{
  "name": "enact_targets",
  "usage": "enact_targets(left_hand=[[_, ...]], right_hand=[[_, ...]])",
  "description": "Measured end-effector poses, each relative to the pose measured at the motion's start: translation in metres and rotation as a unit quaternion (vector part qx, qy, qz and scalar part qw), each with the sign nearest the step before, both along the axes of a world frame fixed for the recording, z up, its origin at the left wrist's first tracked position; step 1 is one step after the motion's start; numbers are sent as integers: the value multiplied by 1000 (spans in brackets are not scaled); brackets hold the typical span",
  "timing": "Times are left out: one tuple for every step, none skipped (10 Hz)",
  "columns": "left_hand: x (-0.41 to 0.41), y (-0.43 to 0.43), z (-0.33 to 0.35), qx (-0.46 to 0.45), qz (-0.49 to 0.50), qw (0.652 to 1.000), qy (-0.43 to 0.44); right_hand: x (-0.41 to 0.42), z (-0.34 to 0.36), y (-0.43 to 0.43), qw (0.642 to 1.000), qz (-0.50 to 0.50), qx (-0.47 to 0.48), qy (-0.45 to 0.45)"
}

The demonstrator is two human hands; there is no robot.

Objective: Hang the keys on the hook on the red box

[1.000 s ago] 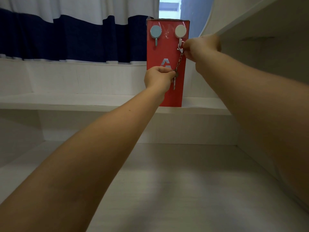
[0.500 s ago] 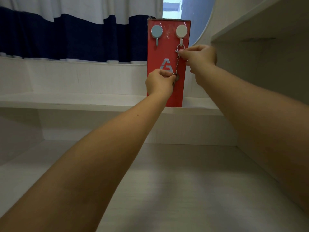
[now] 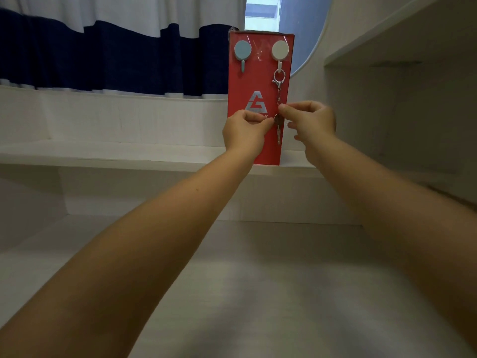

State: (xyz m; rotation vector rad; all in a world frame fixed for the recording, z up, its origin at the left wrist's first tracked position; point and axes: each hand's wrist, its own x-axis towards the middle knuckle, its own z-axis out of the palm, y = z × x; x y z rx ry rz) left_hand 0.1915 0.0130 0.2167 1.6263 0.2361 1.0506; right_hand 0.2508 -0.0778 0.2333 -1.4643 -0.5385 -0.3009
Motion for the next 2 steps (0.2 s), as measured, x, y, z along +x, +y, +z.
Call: enact_targets(left_hand=[[-10, 2, -8, -3, -37, 999, -2], [-24, 3, -16, -6, -69, 998, 10]], right_hand=[[-10, -11, -9, 1000, 4, 2, 2], [-22, -26, -20, 1000, 7, 17, 23]])
